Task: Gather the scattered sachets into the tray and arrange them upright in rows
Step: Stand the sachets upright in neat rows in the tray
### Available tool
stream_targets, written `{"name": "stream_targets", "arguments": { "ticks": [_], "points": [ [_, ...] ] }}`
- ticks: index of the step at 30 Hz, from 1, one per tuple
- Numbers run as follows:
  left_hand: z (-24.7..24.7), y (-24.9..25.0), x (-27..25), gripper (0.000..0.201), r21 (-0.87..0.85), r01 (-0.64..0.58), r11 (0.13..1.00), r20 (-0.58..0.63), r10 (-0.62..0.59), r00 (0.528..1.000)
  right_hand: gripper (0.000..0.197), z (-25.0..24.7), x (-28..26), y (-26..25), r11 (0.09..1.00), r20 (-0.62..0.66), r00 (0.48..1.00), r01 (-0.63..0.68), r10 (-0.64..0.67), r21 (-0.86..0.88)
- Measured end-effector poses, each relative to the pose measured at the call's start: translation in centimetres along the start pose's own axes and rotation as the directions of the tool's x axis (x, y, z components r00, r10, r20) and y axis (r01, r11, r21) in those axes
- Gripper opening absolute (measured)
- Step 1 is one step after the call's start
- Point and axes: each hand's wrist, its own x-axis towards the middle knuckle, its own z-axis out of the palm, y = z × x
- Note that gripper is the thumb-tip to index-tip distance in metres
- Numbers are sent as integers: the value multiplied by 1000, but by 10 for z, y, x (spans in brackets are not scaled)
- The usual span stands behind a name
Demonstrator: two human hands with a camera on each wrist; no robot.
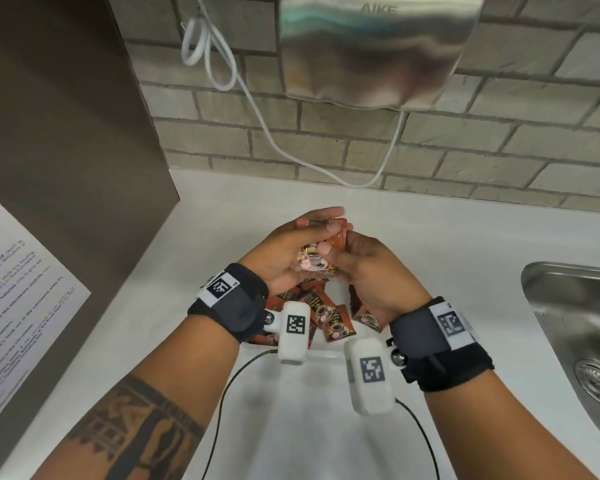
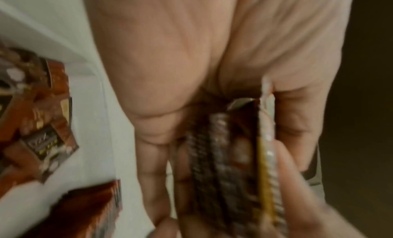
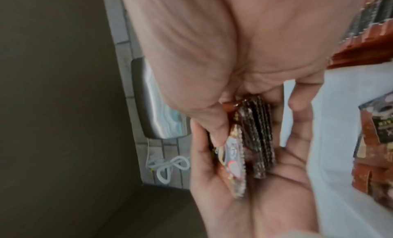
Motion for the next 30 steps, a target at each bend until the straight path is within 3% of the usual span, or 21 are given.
{"name": "stream_targets", "arguments": {
  "ticks": [2, 7, 10, 13, 15, 19, 21, 26, 30],
  "points": [
    [3, 1, 0, 53, 10, -38, 999, 64, 37, 997, 32, 3, -3, 1, 995, -19, 997, 76, -78, -60],
    [1, 0, -3, 48, 32, -73, 997, 155, 67, 986, 17, 3, -6, 2, 963, -88, 986, 115, -140, -245],
    [3, 1, -2, 46, 42, -89, 995, 131, 83, 988, 25, 1, -4, 1, 953, -114, 982, 112, -150, -283],
    [5, 4, -1, 42, 69, -91, 993, 80, 85, 993, 52, -8, 0, 0, 895, -180, 970, 66, -160, -441],
    [6, 4, -2, 41, 72, -56, 996, 25, 54, 998, 59, -14, 1, -4, 888, -233, 956, 54, -178, -457],
    [3, -2, -7, 53, -27, 21, 999, 38, -20, 999, 50, -13, 1, -2, 897, -236, 953, 69, -189, -437],
    [0, -5, -9, 44, -50, 43, 998, 105, -37, 994, 46, -12, 0, 3, 904, -234, 957, 61, -174, -422],
    [-6, -7, -7, 31, 119, 35, 992, 76, -44, 996, 46, -18, -3, 2, 934, -206, 962, 101, -180, -344],
    [-6, -8, -4, 33, 177, 9, 984, 47, -18, 999, 21, -21, 0, -10, 905, -220, 942, 149, -252, -398]
  ]
}}
